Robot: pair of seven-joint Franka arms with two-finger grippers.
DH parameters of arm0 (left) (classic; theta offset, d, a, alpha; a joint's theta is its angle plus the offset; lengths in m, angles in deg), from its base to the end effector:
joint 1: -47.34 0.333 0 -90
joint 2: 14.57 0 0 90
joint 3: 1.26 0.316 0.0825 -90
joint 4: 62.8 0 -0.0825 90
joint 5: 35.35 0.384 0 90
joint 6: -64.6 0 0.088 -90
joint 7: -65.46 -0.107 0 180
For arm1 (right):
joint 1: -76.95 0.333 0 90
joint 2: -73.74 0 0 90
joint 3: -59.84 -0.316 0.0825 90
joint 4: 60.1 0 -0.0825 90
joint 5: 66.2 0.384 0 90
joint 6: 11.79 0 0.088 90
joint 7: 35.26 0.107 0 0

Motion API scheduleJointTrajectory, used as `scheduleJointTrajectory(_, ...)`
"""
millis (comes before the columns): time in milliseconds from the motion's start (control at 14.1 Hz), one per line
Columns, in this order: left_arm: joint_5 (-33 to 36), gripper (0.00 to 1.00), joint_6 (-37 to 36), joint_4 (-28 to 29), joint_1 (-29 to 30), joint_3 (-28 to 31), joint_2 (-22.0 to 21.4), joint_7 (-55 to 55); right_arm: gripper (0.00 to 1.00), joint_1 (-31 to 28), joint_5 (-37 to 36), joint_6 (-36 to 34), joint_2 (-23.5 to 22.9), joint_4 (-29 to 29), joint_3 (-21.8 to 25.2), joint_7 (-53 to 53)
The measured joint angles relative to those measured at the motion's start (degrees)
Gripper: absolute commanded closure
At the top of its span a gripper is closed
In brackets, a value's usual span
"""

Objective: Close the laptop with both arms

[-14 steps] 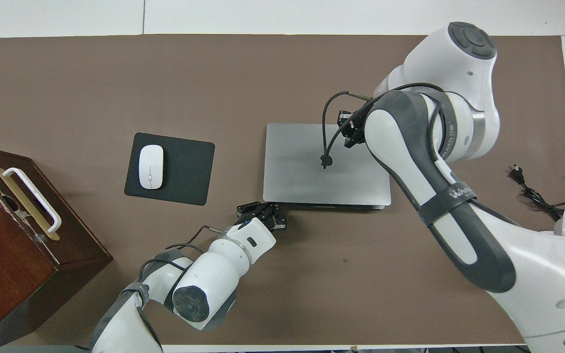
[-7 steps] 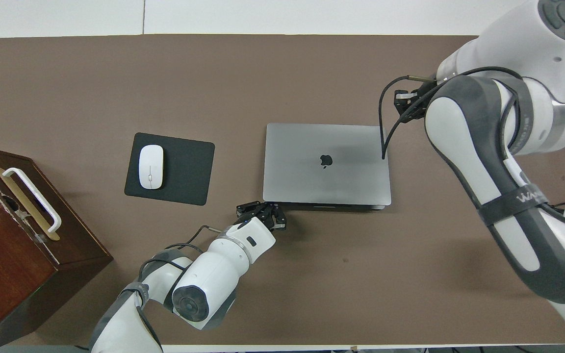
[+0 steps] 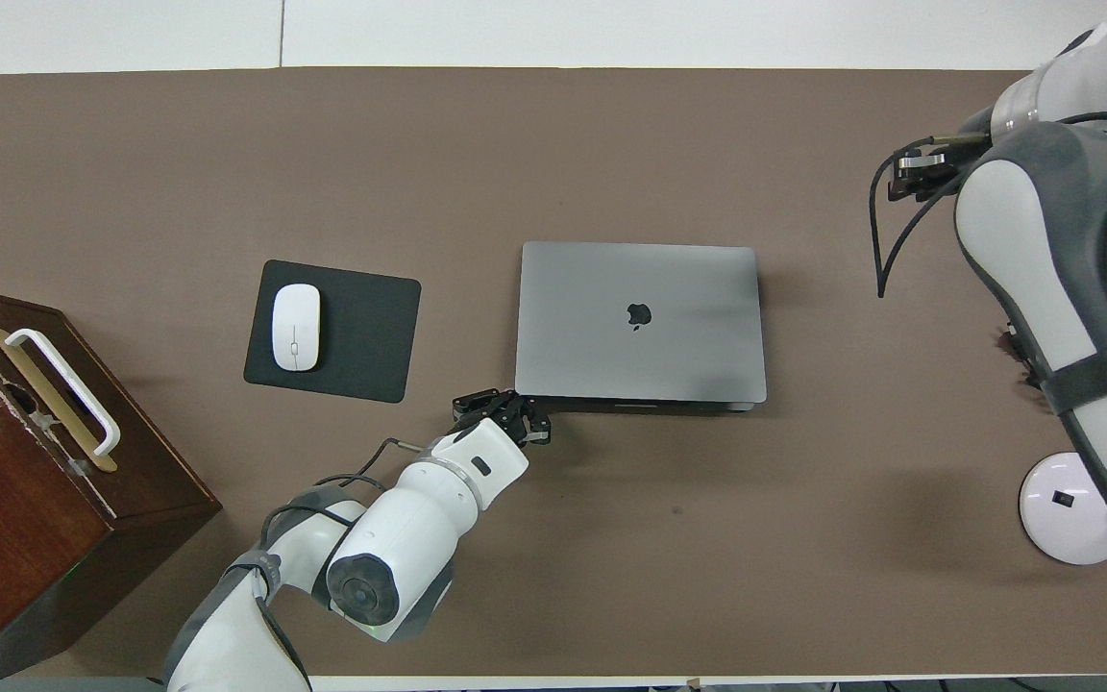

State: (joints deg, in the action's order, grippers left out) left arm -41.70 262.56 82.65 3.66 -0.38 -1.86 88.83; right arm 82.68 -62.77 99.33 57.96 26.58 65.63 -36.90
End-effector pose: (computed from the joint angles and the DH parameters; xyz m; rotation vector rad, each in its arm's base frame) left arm 0.3792 -0.3336 0.2713 2.6325 -0.2947 0.8018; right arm 0.6609 0.0110 0.5207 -3.1044 -0.0251 -0.2380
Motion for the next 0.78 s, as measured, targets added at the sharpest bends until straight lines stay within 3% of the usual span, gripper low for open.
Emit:
scheduleJointTrajectory(212, 0.00, 1.00, -5.08, 1.92, 0.46, 0.00, -3.84, 0.00, 0.00, -0.05, -0.10, -4.62, 3.95, 0.01, -0.04, 0.05)
scheduleJointTrajectory(566, 0.00, 1.00, -25.72, 2.44, 2.67, 0.08, -15.23, -0.22, 0.00, -1.40, 0.76, -10.26, 6.32, 0.16, 0.11, 7.19)
scheduleJointTrajectory(778, 0.00, 1.00, -33.71, 2.50, 3.95, 0.16, -19.94, -1.12, 0.00, -1.37, 0.23, -11.72, 6.94, 0.14, 0.02, 8.73)
